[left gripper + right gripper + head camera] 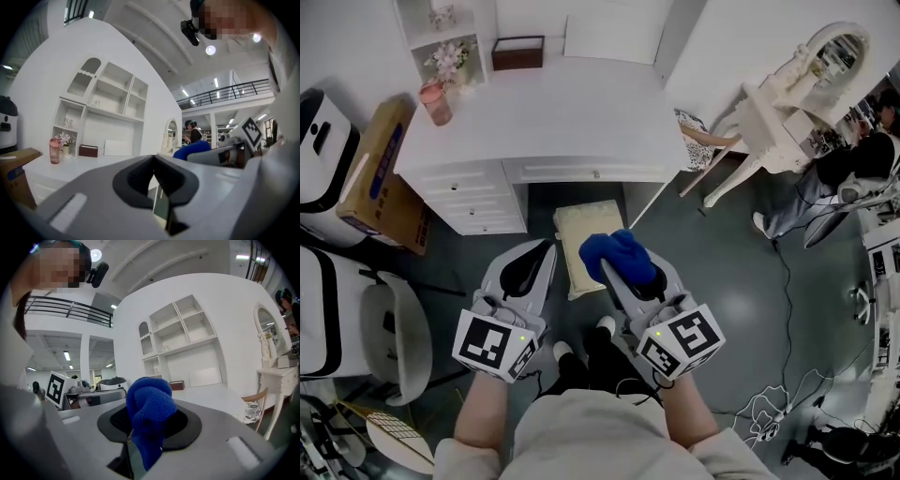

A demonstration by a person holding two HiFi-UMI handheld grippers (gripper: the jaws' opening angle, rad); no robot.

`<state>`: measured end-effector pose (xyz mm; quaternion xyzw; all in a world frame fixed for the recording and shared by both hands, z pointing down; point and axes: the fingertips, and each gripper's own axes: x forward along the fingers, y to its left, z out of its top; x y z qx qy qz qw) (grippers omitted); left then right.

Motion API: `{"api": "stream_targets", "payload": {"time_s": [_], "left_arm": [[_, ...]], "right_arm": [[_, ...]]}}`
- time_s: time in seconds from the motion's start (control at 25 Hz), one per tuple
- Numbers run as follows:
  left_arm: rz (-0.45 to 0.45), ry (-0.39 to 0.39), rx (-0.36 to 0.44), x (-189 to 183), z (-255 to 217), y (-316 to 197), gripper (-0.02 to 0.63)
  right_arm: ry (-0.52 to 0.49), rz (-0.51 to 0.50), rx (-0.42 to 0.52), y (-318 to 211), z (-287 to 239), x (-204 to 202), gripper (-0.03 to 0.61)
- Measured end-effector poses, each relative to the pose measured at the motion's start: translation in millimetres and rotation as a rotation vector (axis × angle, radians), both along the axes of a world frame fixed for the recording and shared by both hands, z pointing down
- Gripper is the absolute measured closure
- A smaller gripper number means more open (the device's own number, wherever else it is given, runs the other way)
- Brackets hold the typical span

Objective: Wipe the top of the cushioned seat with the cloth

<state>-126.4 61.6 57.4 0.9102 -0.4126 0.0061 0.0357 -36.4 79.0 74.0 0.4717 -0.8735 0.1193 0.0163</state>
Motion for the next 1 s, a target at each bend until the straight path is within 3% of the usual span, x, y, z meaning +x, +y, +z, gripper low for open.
{"api": "stream_targets", "payload": {"time_s": [0.32, 0.56, 1.0], "left_arm": [[-0.003, -0.016, -0.026, 8.5, 16.2, -37.0, 0.614], [-0.045, -0.013, -0.038, 4.5, 25.4, -88.1, 0.615], [-0.118, -0.021, -0.131, 4.1, 80.7, -178.9, 0.615]], "right_arm": [[0.008, 0.011, -0.040, -45.6, 23.1, 11.7, 0.437], [0.006, -0.042, -0.070, -99.0, 44.5, 7.1, 0.437], [0.031, -0.122, -0.192, -197.2, 115.3, 6.7, 0.437]]}}
